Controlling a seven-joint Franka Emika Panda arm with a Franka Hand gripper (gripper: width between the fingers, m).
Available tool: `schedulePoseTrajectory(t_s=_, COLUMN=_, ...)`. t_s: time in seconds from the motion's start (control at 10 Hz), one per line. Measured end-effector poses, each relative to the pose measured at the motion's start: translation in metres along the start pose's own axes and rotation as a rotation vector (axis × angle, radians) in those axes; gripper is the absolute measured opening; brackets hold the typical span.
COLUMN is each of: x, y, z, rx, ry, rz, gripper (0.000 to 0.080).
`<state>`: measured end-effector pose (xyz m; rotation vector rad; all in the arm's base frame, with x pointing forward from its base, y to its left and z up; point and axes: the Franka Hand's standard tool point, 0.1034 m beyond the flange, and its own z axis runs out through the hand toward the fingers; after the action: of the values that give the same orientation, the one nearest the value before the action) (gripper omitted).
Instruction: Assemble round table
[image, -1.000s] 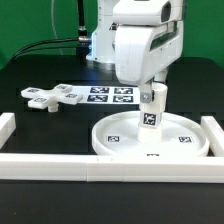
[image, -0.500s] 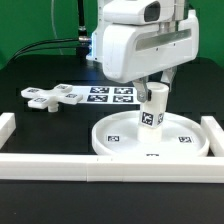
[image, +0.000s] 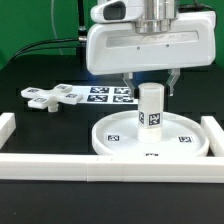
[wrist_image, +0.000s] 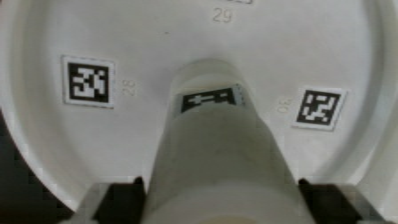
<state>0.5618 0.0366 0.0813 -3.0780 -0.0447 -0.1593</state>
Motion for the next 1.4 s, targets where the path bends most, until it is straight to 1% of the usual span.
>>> schedulePoseTrajectory(t_s=0.4, x=-0.0014, y=0.0000, z=0.0010, rx=0.008, ry=-0.025, rz=0.484, gripper=0.0409)
schedulePoseTrajectory(t_s=0.7, x=-0.0021, y=-0.0017, z=0.0015, rx=-0.001, ry=-0.027, rz=0.761, gripper=0.0409)
schedulePoseTrajectory(t_s=0.8, x=-0.0022, y=-0.0018, z=0.0016, rx=-0.001, ry=-0.027, rz=0.817, gripper=0.0409)
schedulePoseTrajectory(t_s=1.1, x=-0.0022, y=-0.0002, z=0.0017, rx=0.026, ry=-0.032, rz=0.977, gripper=0.0409)
schedulePoseTrajectory(t_s=1.3, x=-0.0024, y=-0.0003, z=0.0018, rx=0.030, ry=-0.034, rz=0.992, gripper=0.0409)
schedulePoseTrajectory(t_s=1.4, x=-0.0025, y=-0.0007, z=0.0020, rx=0.030, ry=-0.035, rz=0.957, gripper=0.0504)
